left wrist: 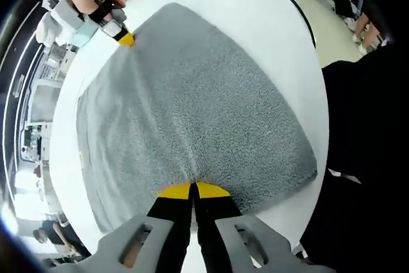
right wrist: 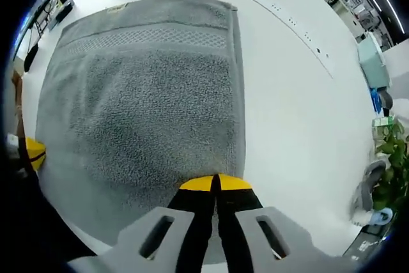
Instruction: Fold the towel on the table until its edges align and the towel forms a compact rectangular stack.
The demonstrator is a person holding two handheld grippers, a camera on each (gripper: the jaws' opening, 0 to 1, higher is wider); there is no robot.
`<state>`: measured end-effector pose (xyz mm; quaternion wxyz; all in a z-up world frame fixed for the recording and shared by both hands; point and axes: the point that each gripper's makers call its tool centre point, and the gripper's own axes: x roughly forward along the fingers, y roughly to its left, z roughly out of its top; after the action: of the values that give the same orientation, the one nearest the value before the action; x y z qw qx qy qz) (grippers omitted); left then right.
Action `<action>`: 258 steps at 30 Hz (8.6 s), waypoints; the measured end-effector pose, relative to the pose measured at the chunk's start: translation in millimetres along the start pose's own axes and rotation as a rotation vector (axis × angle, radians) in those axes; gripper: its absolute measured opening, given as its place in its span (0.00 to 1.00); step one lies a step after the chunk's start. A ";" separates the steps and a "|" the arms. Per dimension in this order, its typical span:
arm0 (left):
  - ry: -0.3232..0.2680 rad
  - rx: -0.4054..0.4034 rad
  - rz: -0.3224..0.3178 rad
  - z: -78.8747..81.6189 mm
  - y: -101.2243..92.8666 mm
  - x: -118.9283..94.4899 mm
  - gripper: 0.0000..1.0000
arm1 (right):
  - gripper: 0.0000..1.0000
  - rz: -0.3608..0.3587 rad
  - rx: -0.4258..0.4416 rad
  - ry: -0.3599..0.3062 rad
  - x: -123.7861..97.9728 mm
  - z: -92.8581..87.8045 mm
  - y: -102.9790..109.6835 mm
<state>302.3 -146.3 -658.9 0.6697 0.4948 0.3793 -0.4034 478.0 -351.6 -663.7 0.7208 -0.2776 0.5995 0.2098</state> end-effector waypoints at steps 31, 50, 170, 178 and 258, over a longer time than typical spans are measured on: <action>0.229 0.199 -0.144 1.0 -4.9 3.2 0.01 | 0.00 0.039 0.186 -0.301 -6.2 -34.3 3.7; 0.082 0.098 -0.297 -0.3 -0.5 4.2 0.03 | 0.00 -0.002 0.169 -0.287 -8.0 -49.6 6.0; -0.222 -0.276 -0.106 -34.6 14.4 -3.8 0.02 | 0.00 -0.020 0.601 -0.755 -32.4 -120.2 68.9; -0.206 -0.249 -0.112 -34.4 14.2 -4.0 0.02 | 0.00 -0.065 0.510 -0.708 -32.3 -118.7 70.5; -0.501 -0.302 -0.147 -48.3 -55.1 -48.2 0.18 | 0.09 -0.169 -0.077 -0.512 -68.2 -213.7 147.7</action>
<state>227.9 -101.7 -645.6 0.7774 0.2458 0.2931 -0.4994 211.2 -376.8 -645.9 0.8527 -0.2917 0.3642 0.2348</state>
